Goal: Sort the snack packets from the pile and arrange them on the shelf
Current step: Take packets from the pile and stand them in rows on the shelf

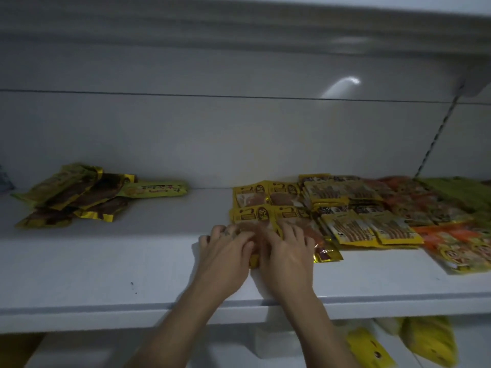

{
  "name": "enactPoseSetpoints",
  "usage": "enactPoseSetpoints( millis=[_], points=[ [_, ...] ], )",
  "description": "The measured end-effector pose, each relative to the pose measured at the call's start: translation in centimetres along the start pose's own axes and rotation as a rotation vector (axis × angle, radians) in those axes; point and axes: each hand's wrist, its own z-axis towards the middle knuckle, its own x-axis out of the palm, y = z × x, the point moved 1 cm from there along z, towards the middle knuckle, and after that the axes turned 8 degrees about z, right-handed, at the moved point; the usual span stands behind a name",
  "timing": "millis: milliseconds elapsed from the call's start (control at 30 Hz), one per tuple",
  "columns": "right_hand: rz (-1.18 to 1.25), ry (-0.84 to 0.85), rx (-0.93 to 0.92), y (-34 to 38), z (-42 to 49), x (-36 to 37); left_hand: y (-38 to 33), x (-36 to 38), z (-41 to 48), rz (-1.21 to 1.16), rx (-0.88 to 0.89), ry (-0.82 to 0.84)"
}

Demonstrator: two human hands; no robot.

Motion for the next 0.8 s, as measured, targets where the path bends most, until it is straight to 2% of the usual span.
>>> enactPoseSetpoints(
  millis=[167, 367, 667, 800],
  points=[
    [-0.035, 0.095, -0.039, -0.4, 0.0, 0.6, 0.2, 0.3, -0.1, -0.038, -0.003, 0.038],
    [-0.02, 0.091, -0.038, -0.7, 0.0, 1.0, 0.4, 0.6, 0.1, -0.056, 0.004, 0.059],
    [0.015, 0.102, -0.023, -0.1, 0.1, 0.1, 1.1, 0.2, -0.1, -0.089, 0.014, -0.023],
    [0.058, 0.141, -0.042, 1.4, 1.1, -0.2, 4.3, -1.0, -1.0, -0.053, -0.048, -0.028]
  ],
)
